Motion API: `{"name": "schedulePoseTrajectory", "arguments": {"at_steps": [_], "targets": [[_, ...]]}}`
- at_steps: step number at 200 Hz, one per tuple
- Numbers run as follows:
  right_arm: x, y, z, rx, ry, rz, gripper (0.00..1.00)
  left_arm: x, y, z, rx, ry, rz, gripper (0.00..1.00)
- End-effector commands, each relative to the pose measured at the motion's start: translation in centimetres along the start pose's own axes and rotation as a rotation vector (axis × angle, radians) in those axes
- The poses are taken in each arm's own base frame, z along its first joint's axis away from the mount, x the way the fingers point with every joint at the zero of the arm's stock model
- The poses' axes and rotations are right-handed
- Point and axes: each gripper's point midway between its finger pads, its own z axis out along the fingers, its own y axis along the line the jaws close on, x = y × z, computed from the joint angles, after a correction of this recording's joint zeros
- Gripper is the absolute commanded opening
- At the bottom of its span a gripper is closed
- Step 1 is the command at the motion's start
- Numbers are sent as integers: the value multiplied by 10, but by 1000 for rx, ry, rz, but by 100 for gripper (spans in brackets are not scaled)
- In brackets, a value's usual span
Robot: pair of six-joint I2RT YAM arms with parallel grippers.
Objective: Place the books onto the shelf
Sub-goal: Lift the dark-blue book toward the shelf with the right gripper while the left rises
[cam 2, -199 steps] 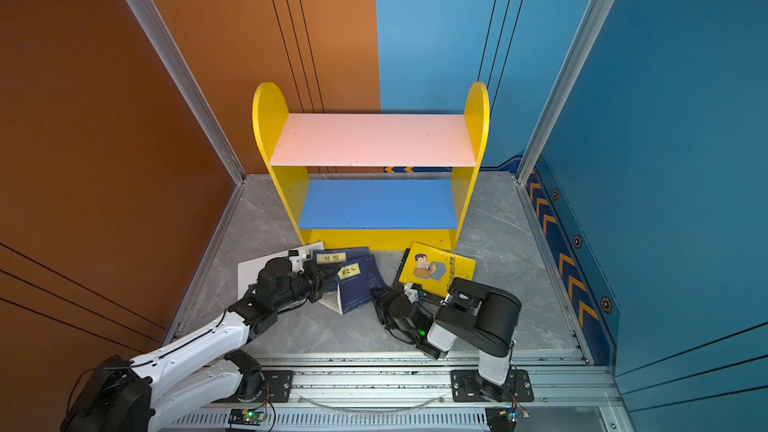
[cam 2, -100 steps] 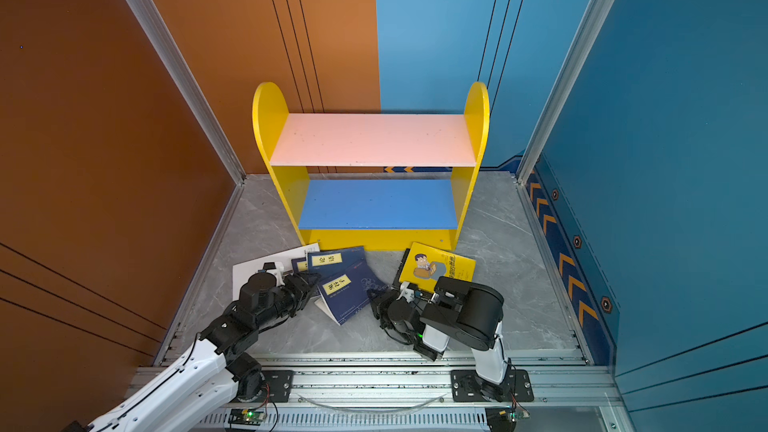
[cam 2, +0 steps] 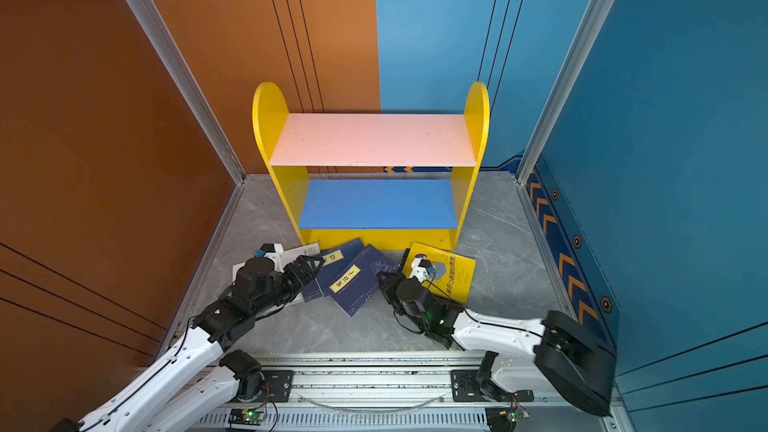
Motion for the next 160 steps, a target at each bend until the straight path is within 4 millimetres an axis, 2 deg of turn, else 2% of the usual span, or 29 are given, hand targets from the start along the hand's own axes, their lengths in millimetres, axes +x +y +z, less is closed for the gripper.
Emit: {"name": "schedulePoseTrajectory", "arguments": {"at_steps": [1,13,34,56,74,100,103,129,135,140,160], "targets": [[-46,-4,-40,183,-116,-251,0,-27,-35,-10,51,-69,217,100],[-67,5,-53,171,-151,-250,0,-33,-48,-9,76,-78,265,99],[-92,28,-72,130,-198,-272,0,-44,-84,-5,211,-105,335,98],[-103,68,-92,69,-194,-361,0,-48,-126,-6,374,-108,422,98],[-107,99,-111,67,-163,-468,0,-53,-160,-15,489,-129,546,98],[-107,143,-137,15,-138,-585,0,-75,-192,-29,530,-186,644,98],[-115,150,-141,7,-161,-582,0,-76,-196,-30,543,-191,652,98],[-127,199,-156,-108,-163,-573,0,-90,-220,-34,629,-200,678,98],[-130,209,-157,-136,-171,-568,0,-90,-223,-32,651,-187,672,98],[-134,217,-158,-157,-182,-565,0,-96,-237,-40,689,-203,676,98],[-148,243,-157,-229,-223,-535,0,-104,-256,-38,769,-207,641,98]]}}
